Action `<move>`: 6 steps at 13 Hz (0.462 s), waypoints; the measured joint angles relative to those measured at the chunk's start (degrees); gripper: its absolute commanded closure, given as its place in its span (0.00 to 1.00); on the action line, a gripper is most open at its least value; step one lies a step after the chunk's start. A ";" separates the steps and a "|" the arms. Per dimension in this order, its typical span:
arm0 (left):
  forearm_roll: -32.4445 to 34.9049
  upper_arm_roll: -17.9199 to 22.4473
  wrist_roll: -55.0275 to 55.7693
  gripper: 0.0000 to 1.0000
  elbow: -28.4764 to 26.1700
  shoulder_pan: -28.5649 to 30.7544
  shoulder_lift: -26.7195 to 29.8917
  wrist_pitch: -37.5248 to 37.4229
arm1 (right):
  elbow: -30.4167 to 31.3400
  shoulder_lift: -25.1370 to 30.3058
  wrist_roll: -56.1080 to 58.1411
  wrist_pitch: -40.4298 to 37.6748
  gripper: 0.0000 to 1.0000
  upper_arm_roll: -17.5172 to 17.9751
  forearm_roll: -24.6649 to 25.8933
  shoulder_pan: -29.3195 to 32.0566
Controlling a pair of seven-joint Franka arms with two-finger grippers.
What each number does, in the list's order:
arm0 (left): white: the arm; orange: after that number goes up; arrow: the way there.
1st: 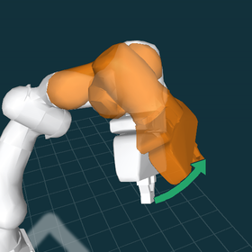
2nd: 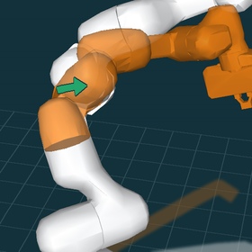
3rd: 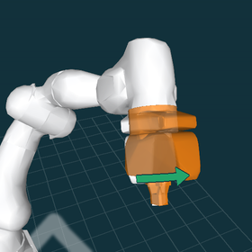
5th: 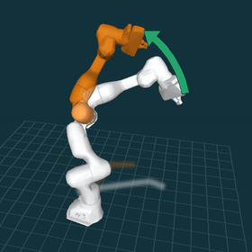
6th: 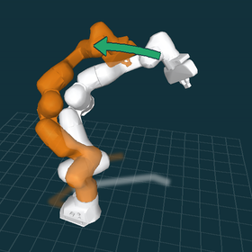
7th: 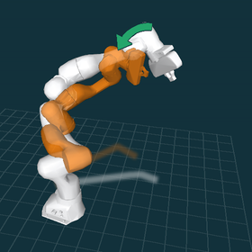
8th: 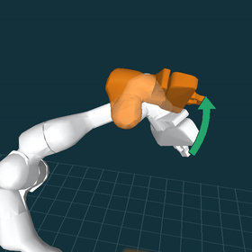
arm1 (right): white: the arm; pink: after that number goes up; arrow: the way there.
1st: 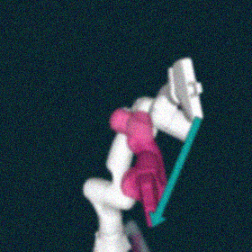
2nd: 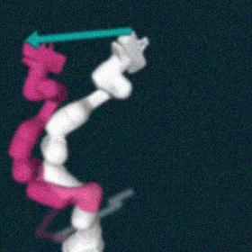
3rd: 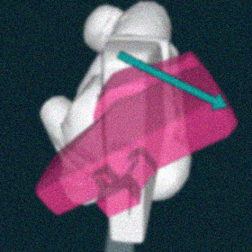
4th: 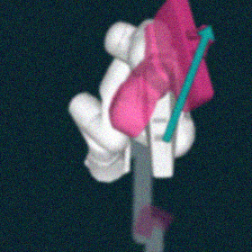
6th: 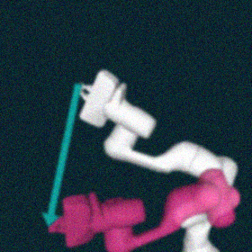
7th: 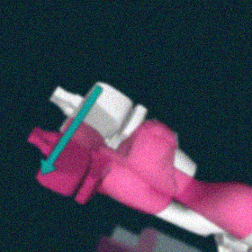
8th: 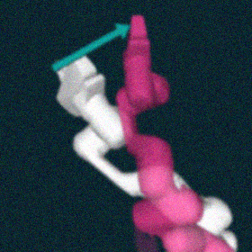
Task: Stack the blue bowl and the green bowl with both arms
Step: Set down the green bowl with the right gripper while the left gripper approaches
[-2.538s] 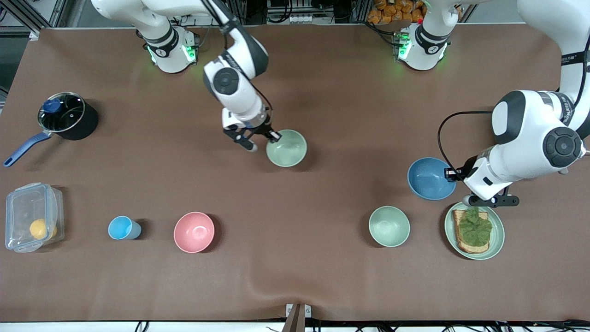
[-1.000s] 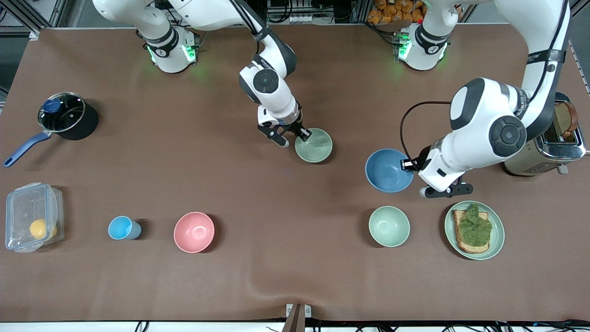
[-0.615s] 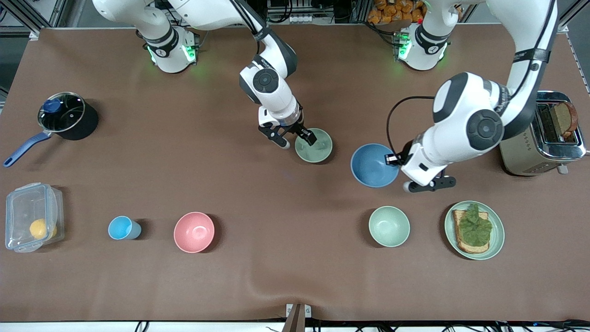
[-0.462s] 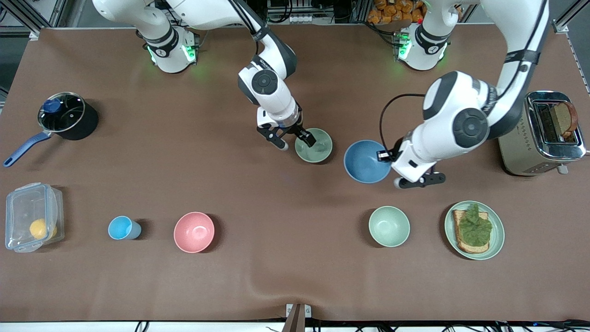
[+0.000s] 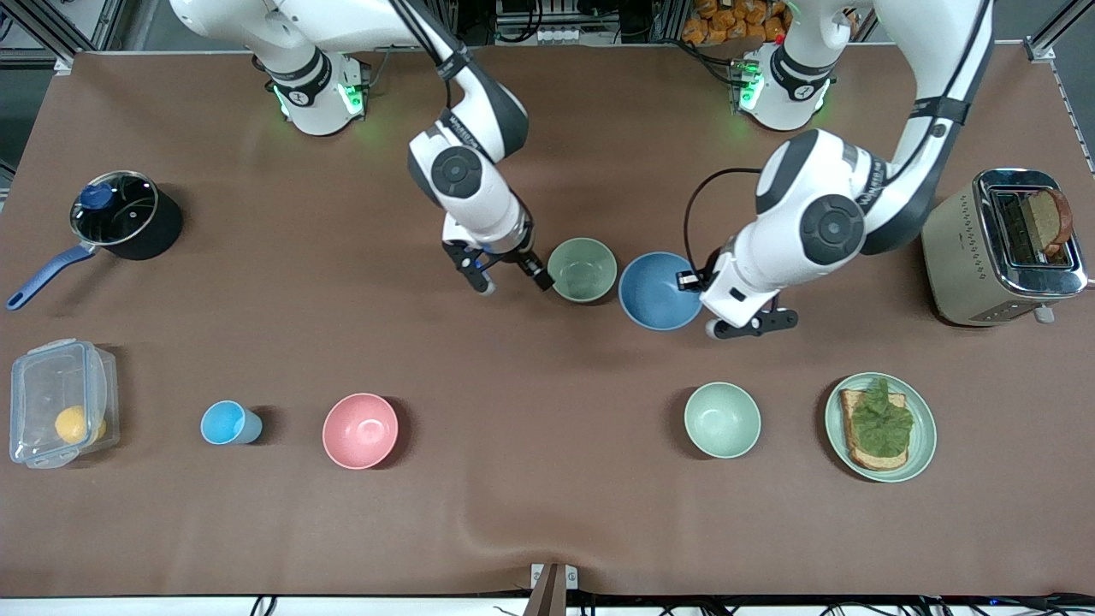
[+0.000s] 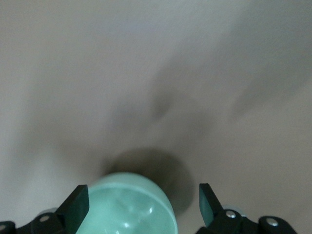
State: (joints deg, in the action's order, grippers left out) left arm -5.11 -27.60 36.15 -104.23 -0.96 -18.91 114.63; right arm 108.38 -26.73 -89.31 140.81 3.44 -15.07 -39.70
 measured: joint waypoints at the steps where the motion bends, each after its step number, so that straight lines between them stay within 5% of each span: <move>1: 0.00 -0.57 1.53 1.00 -1.02 -0.43 0.00 1.44 | 0.28 -0.19 -0.98 0.00 0.00 -0.03 -0.04 1.00; 6: 0.00 -0.92 8.23 1.00 -5.87 -5.26 -0.08 6.77 | 1.08 -3.72 -1.49 2.70 0.00 -0.11 -10.17 3.89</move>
State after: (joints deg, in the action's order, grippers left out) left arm -5.11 -28.52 44.38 -110.09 -6.22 -18.99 121.40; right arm 109.46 -30.45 -90.80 143.51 3.33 -25.23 -35.81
